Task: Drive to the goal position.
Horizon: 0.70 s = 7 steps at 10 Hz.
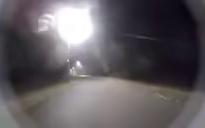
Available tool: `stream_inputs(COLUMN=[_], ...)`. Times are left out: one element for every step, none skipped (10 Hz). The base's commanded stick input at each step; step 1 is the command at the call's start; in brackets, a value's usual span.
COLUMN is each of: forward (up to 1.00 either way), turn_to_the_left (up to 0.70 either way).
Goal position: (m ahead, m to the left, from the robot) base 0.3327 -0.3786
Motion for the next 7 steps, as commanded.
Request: stream_inputs(forward=[1.00, 1.00, 1.00, 1.00, 1.00, 1.00, 1.00], turn_to_the_left=[0.00, 0.00, 0.00, 0.00, 0.00, 0.00, 0.00])
